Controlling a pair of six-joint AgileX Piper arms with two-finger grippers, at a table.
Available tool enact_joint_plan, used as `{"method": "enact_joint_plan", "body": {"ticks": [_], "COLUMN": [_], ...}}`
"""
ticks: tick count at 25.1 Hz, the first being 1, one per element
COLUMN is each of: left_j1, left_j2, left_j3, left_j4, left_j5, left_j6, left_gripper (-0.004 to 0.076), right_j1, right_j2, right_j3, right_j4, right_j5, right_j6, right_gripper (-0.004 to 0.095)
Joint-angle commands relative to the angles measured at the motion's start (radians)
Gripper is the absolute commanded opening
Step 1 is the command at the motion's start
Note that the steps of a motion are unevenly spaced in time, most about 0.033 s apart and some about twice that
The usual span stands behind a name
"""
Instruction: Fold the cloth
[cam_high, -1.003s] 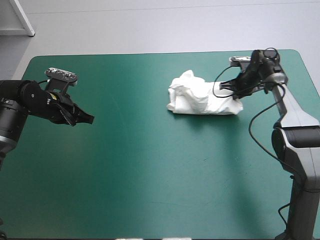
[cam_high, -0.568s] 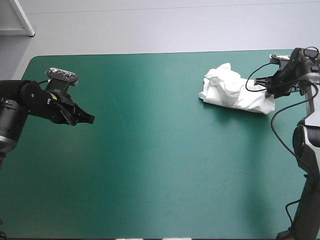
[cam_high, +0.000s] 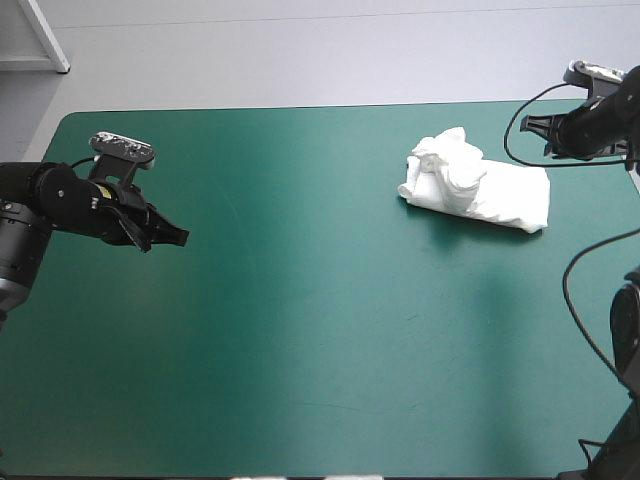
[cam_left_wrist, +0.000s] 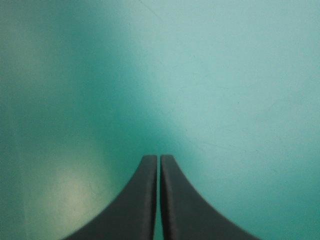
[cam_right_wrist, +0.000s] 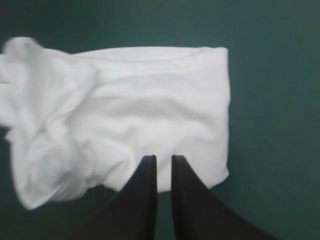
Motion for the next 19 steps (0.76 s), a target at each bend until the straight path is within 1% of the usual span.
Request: {"method": "enact_joint_plan", "body": {"ticks": [1,2,4,5,6,7,8,9,10,11,15,19], "left_j1": [-0.003,-0.003,-0.003,-0.003,-0.003,-0.003,-0.003,-0.003,-0.003,-0.003,-0.003,-0.003], "left_j2": [-0.090,-0.120,-0.154,-0.174,-0.193,-0.234,-0.259,-0.309,-0.338,-0.395,-0.531,-0.693], "left_j3": [-0.025,-0.025,-0.025,-0.025,-0.025,-0.016,-0.002,0.040,0.073,0.142,0.335,0.577], "left_j4": [-0.039,-0.037,-0.037,-0.039,-0.039,-0.039,-0.039,-0.039,-0.039,-0.037,-0.039,-0.039], "left_j5": [-0.086,-0.105,-0.122,-0.129,-0.136,-0.155,-0.173,-0.213,-0.235,-0.278,-0.380,-0.522], "left_j6": [0.016,0.029,0.050,0.050,0.053,0.059,0.059,0.061,0.064,0.073,0.083,0.085], "left_gripper": [0.0020,0.0020,0.0020,0.0020,0.0020,0.0020,0.0020,0.0020,0.0020,0.0020,0.0020,0.0020], "right_j1": [0.059,0.096,0.135,0.158,0.185,0.215,0.234,0.248,0.254,0.254,0.254,0.254], "right_j2": [-0.245,-0.324,-0.418,-0.474,-0.544,-0.654,-0.718,-0.833,-0.909,-1.008,-1.248,-1.453], "right_j3": [0.078,0.140,0.223,0.277,0.347,0.461,0.529,0.657,0.744,0.858,1.122,1.337], "right_j4": [-0.009,-0.053,-0.083,-0.092,-0.096,-0.098,-0.100,-0.100,-0.100,-0.103,-0.152,-0.169], "right_j5": [-0.017,-0.017,-0.036,-0.067,-0.108,-0.200,-0.270,-0.359,-0.421,-0.497,-0.624,-0.706], "right_j6": [-0.070,-0.074,-0.080,-0.085,-0.085,-0.089,-0.089,-0.089,-0.089,-0.090,-0.124,-0.134], "right_gripper": [-0.0015,-0.0015,-0.0015,-0.0015,-0.0015,-0.0015,-0.0015,-0.0015,-0.0015,-0.0015,-0.0015,-0.0015]}}
